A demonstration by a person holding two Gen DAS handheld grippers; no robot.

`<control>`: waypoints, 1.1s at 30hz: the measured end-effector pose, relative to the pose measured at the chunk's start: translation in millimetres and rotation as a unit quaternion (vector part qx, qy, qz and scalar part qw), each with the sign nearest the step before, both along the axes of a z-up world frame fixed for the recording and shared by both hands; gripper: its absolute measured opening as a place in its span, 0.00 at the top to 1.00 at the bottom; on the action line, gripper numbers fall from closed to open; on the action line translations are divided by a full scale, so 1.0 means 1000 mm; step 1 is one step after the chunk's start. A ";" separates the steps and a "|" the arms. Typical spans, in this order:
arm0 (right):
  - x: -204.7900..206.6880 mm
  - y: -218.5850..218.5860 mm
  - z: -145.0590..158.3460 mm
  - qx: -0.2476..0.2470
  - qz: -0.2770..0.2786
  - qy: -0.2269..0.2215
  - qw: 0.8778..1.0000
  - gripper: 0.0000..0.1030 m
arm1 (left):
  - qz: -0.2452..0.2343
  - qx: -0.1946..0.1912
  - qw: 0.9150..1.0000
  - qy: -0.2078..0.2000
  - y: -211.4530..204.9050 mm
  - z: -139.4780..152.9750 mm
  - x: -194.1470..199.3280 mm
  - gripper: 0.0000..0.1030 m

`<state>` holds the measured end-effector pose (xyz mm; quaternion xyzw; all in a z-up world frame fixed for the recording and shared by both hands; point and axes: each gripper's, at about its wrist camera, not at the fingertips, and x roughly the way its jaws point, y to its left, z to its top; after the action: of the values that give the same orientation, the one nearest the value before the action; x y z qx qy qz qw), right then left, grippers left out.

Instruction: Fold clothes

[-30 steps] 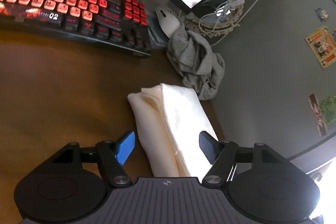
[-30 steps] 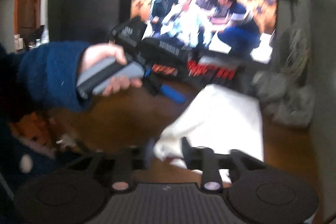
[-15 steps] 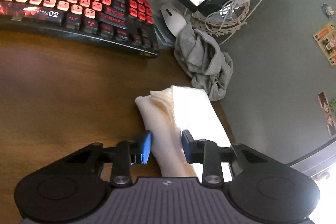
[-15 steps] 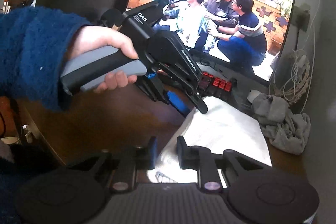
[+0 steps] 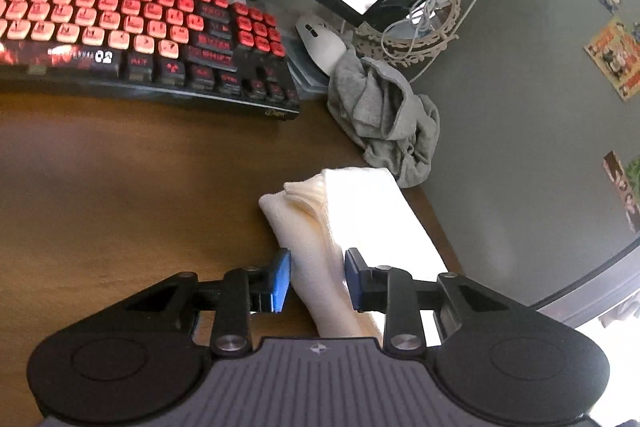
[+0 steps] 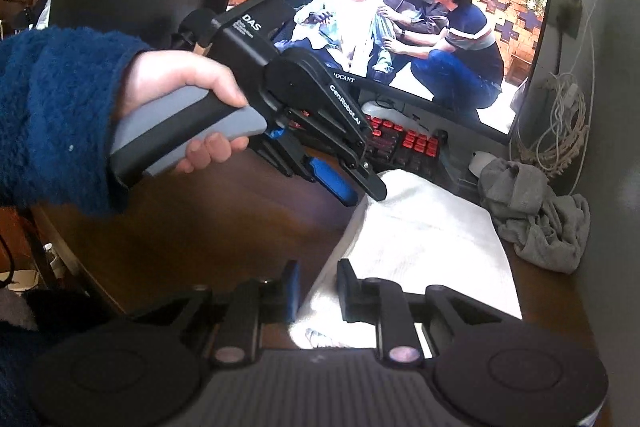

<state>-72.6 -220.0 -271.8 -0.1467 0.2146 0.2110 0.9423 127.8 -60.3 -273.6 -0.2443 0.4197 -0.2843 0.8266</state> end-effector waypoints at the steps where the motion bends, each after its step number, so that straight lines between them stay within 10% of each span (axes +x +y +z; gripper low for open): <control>1: 0.000 0.000 0.001 0.001 0.000 0.000 1.000 0.82 | 0.000 0.003 1.000 -0.001 0.000 0.001 -0.001 0.72; 9: -0.016 0.001 0.011 0.032 0.049 -0.031 0.998 0.82 | 0.021 0.014 0.999 -0.024 0.013 0.015 -0.008 0.68; 11: -0.016 0.003 0.012 0.013 0.035 -0.049 0.998 0.81 | 0.017 0.002 0.999 -0.028 0.014 0.020 -0.009 0.51; 18: 0.005 -0.003 0.000 -0.014 -0.027 -0.042 0.999 0.64 | 0.001 0.016 1.000 -0.016 -0.008 0.017 0.001 0.43; 23: 0.007 0.004 -0.010 -0.037 -0.014 -0.048 0.998 0.66 | 0.005 0.003 1.000 0.014 -0.011 0.000 0.006 0.73; 33: 0.003 -0.010 -0.024 -0.091 -0.045 -0.078 0.992 0.74 | 0.002 -0.050 0.998 0.033 -0.029 -0.011 0.016 0.76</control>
<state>-69.4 -230.1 -295.6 -0.2377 0.1649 0.1364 0.9475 143.4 -89.5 -284.5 -0.2954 0.4315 -0.2950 0.7997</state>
